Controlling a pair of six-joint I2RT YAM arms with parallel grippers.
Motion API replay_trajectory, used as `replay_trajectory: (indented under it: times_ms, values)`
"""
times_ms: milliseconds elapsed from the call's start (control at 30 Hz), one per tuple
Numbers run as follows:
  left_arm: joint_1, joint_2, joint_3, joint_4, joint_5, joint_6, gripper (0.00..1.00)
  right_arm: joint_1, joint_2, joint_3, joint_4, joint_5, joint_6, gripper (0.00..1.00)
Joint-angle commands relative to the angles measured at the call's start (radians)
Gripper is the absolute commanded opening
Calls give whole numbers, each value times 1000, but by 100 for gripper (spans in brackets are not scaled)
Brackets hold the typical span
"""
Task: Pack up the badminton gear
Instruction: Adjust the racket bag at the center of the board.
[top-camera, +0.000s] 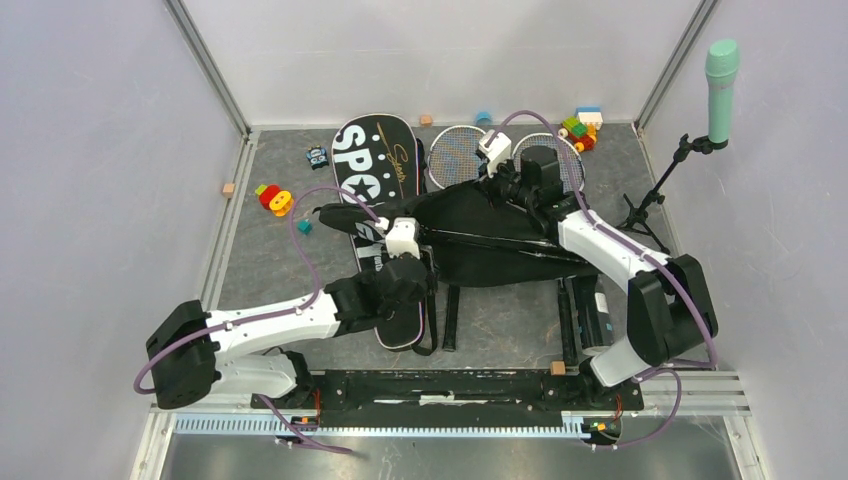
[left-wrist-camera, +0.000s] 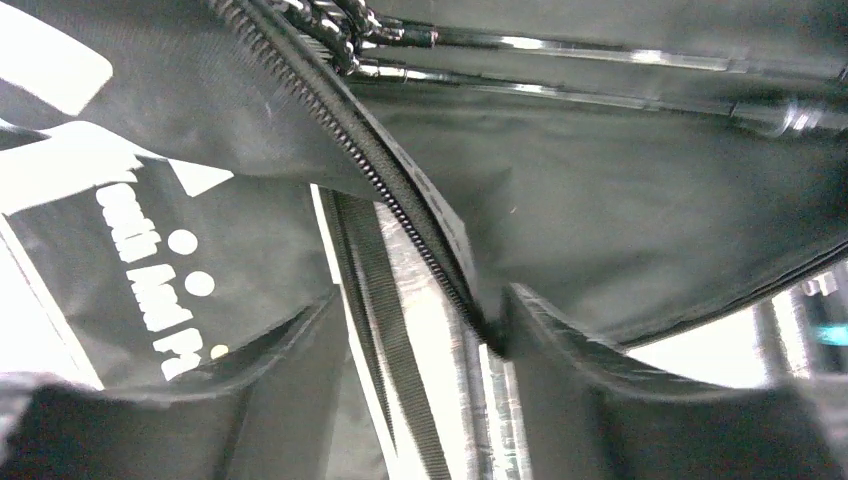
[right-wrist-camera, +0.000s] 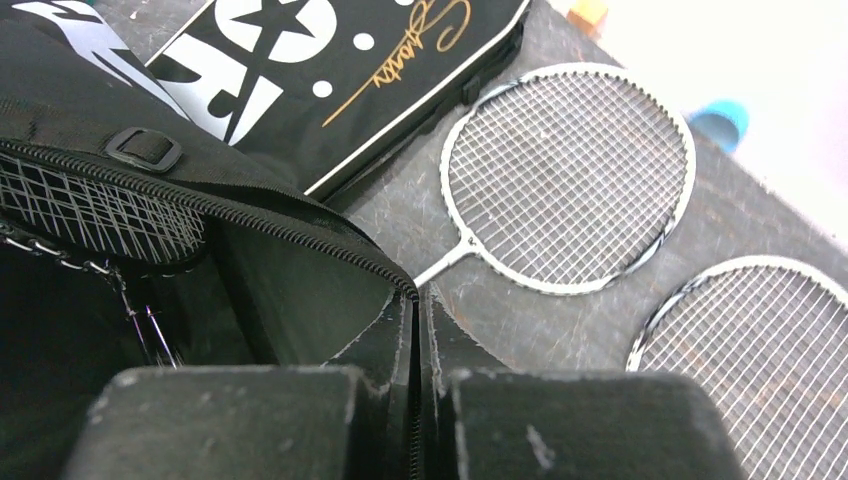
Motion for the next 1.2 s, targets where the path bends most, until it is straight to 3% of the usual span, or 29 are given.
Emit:
replay_trajectory:
  times_ms: [0, 33, 200, 300, 400, 500, 633, 733, 867, 1167]
  values:
    - [-7, -37, -8, -28, 28, 176, 83, -14, 28, 14, 133, -157, -133, 0]
    - [-6, -55, 9, -45, 59, 242, 99, -14, 28, 6, 136, -166, -150, 0]
    - [-1, -194, 137, -110, 56, 661, 100, -14, 13, -11, 105, -204, -242, 0]
    - [42, -278, 204, -91, 155, 981, 100, -14, 12, -18, 103, -223, -257, 0]
    - [215, -326, 283, -158, 461, 1207, 100, -16, 22, -2, 75, -211, -268, 0]
    - [408, -296, 409, -397, 794, 1413, 100, -17, 40, 17, 51, -212, -271, 0]
    - [575, -193, 518, -605, 967, 1649, 100, -19, 62, 50, 14, -226, -277, 0]
    - [663, -69, 668, -792, 1176, 1832, 100, -20, 85, 88, -24, -256, -276, 0]
    - [700, 111, 803, -1063, 1214, 2070, 100, -20, 69, 70, -42, -254, -279, 0]
    - [748, 287, 784, -1065, 1186, 2157, 95, -20, 27, 38, -57, -256, -264, 0]
